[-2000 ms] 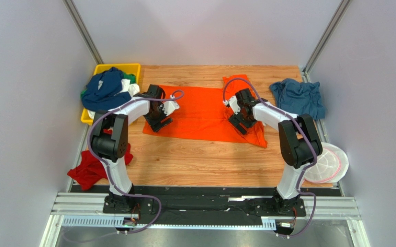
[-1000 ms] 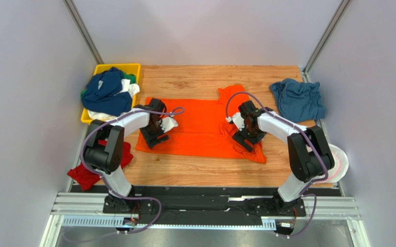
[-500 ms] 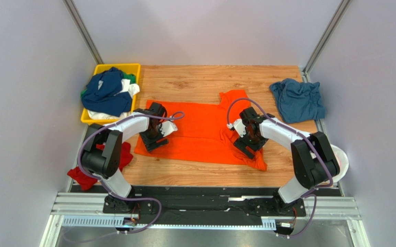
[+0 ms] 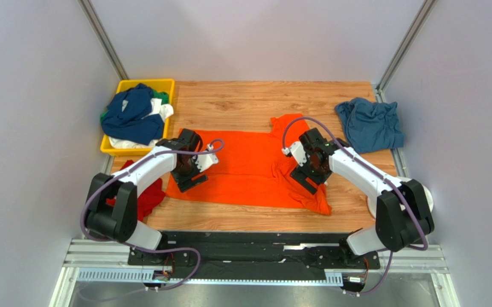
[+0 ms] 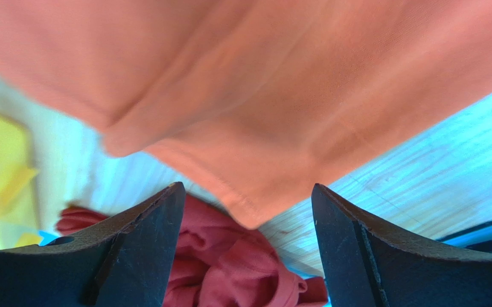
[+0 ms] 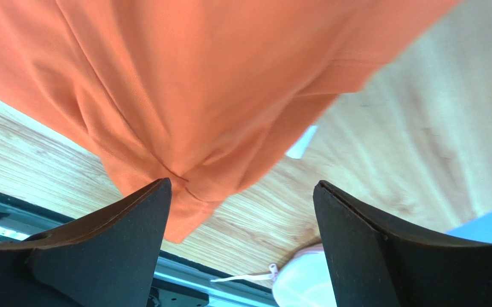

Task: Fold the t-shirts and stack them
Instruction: Fold the flattened tshirt in 1/3 of the way

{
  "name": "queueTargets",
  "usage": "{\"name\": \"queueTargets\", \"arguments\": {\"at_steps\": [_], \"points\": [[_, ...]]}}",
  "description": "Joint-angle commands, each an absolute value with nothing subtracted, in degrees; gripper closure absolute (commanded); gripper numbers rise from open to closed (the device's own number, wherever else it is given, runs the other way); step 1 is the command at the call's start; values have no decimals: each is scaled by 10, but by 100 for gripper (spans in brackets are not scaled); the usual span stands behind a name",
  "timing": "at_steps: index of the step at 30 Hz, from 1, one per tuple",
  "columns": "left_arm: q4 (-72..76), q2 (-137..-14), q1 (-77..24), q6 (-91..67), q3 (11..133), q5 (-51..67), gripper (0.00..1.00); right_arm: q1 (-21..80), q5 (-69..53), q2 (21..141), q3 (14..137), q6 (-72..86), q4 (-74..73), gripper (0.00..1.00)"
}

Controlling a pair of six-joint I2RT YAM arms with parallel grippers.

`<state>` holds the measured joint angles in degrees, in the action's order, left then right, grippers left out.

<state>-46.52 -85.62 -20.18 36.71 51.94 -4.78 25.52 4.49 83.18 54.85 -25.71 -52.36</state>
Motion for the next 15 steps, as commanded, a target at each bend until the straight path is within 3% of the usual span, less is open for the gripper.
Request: {"name": "queueTargets", "arguments": {"at_steps": [1, 7, 11, 15], "points": [[-475, -796, -204, 352, 571, -4, 18, 259, 73, 795, 633, -241, -528, 13], [-429, -783, -204, 335, 630, 20, 12, 235, 114, 832, 721, -232, -433, 13], [-396, -826, -204, 321, 680, 16, 2, 202, 96, 937, 835, -205, -379, 13], [-378, -868, -203, 321, 722, 11, 1, 177, 76, 1039, 937, -188, -347, 13]]}}
